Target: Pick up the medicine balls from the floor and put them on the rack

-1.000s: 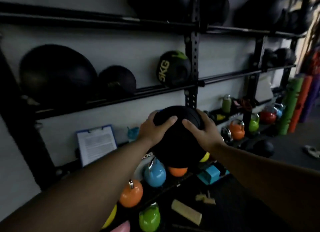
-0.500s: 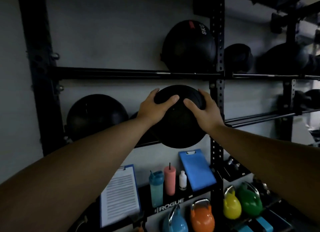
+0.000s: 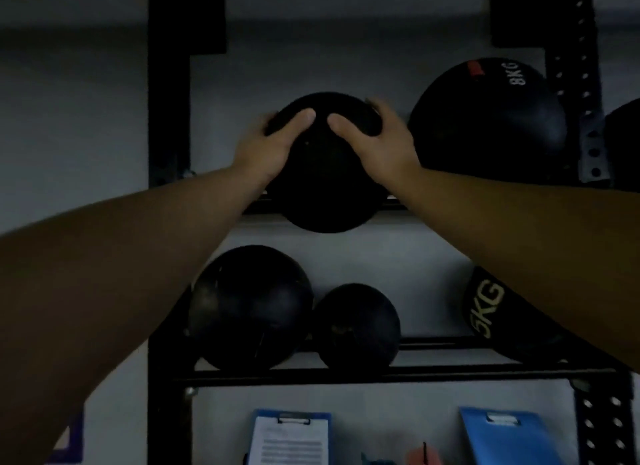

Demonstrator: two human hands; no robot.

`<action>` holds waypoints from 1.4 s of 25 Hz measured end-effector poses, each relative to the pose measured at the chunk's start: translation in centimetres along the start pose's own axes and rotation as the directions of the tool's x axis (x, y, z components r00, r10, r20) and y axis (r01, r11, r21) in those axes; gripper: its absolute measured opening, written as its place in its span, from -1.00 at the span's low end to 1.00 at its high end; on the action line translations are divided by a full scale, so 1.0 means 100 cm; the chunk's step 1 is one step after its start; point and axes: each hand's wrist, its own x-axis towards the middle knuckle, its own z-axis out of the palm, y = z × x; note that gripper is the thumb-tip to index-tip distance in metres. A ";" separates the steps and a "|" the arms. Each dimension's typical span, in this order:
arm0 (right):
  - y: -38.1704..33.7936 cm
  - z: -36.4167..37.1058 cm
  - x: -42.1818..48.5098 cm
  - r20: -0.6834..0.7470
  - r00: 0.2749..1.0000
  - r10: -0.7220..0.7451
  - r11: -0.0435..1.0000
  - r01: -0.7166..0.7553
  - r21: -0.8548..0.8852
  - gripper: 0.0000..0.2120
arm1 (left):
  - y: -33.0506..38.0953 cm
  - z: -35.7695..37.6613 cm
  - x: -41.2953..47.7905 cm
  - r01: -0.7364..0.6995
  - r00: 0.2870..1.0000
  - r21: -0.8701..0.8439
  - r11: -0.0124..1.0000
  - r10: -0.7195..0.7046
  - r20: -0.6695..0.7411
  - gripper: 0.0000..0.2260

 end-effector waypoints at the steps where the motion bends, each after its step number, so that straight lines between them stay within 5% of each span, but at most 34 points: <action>1: 0.000 0.017 0.016 0.009 1.000 -0.023 0.998 0.022 0.053 0.07 | 0.002 -0.011 0.013 -0.015 1.000 0.015 1.000 0.015 -0.015 -0.29; 4: 0.008 0.065 0.054 0.021 0.999 -0.049 0.983 0.044 0.177 0.02 | -0.007 -0.039 0.052 -0.025 0.999 0.048 0.999 0.027 -0.033 -0.49; 8: 0.033 0.139 0.099 -0.091 0.996 -0.003 0.938 0.034 0.344 0.07 | -0.044 -0.069 0.119 -0.020 0.998 0.143 0.990 0.027 -0.050 -0.34; 12: 0.041 0.189 0.142 -0.184 0.981 -0.060 0.946 0.115 0.303 -0.15 | -0.083 -0.098 0.176 0.229 0.973 0.082 0.970 -0.230 0.014 -0.21; 14: 0.041 0.215 0.161 -0.236 0.953 -0.191 0.950 0.240 0.200 -0.41 | -0.108 -0.112 0.194 0.090 0.990 0.234 0.968 -0.061 -0.131 -0.26; 16: 0.037 0.233 0.182 -0.255 0.910 -0.327 0.937 0.347 0.039 -0.58 | -0.126 -0.120 0.201 -0.232 0.943 0.321 0.918 0.294 -0.159 -0.55; 17: 0.033 0.240 0.193 -0.227 0.899 -0.375 0.927 0.365 -0.087 -0.55 | -0.133 -0.124 0.203 -0.365 0.907 0.351 0.862 0.415 -0.076 -0.58; 19: 0.030 0.250 0.221 -0.146 0.901 -0.409 0.846 0.314 -0.432 -0.49 | -0.148 -0.123 0.204 -0.540 0.831 0.490 0.684 0.525 0.183 -0.31; 20: 0.032 0.254 0.235 -0.111 0.914 -0.391 0.781 0.266 -0.564 -0.51 | -0.157 -0.121 0.208 -0.567 0.818 0.525 0.635 0.513 0.262 -0.20; 22: 0.045 0.266 0.249 -0.054 0.962 -0.269 0.720 0.163 -0.675 -0.47 | -0.174 -0.119 0.215 -0.464 0.883 0.467 0.753 0.356 0.305 -0.20; 24: 0.069 0.276 0.233 -0.010 0.990 -0.141 0.810 0.110 -0.576 -0.41 | -0.191 -0.117 0.226 -0.368 0.917 0.391 0.843 0.261 0.301 -0.29; 26: 0.089 0.284 0.199 0.079 0.982 -0.172 0.894 0.189 -0.406 -0.26 | -0.207 -0.117 0.233 -0.301 0.946 0.365 0.881 0.226 0.233 -0.34; 28: 0.099 0.288 0.171 0.172 0.959 -0.225 0.881 0.276 -0.385 -0.12 | -0.218 -0.122 0.235 -0.262 0.959 0.304 0.916 0.213 0.185 -0.36; 32: 0.088 0.285 0.148 0.217 0.965 -0.146 0.867 0.230 -0.441 -0.17 | -0.203 -0.127 0.216 -0.194 0.972 0.284 0.939 0.143 0.188 -0.52; 35: 0.090 0.264 0.126 0.332 0.938 -0.102 0.867 0.248 -0.432 -0.14 | -0.176 -0.129 0.187 -0.209 0.969 0.479 0.852 0.113 0.221 -0.67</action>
